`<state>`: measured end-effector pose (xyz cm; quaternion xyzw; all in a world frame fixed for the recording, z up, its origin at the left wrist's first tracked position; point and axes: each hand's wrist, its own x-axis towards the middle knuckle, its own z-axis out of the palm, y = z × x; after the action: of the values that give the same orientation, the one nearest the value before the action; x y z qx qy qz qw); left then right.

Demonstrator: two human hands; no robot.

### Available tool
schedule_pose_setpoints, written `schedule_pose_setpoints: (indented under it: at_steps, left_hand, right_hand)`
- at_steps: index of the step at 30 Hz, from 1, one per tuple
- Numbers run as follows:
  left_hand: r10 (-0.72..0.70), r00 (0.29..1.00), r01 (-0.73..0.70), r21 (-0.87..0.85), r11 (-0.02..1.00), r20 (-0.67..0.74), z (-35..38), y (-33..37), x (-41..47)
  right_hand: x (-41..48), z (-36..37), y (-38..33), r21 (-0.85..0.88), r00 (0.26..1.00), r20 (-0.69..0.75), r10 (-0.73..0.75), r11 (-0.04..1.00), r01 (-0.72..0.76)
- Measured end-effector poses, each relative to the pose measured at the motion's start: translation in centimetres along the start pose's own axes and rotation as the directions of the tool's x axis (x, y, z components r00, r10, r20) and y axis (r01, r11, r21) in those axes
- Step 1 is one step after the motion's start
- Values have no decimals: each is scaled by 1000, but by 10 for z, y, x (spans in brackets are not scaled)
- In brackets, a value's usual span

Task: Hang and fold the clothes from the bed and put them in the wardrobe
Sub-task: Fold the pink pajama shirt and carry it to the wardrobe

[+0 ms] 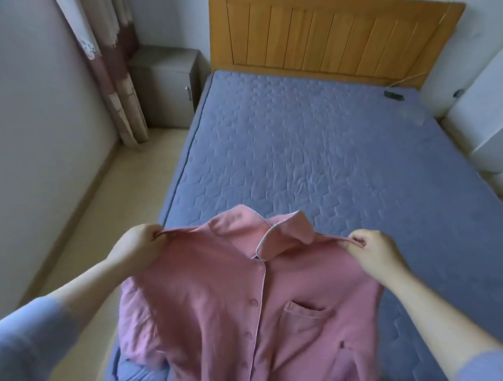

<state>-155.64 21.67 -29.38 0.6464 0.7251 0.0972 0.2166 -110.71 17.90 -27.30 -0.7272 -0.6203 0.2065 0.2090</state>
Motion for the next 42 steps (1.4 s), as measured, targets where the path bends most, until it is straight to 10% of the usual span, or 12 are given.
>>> schedule_pose_setpoints:
  at_steps: [37, 42]
  left_hand:
    - [-66, 996, 76, 213, 974, -54, 316, -28, 409]
    - [0, 998, 2, 32, 999, -60, 314, -42, 381]
  right_hand:
    - [348, 334, 159, -289, 900, -138, 414, 852, -436]
    - [317, 352, 133, -336, 978, -127, 166, 920, -199]
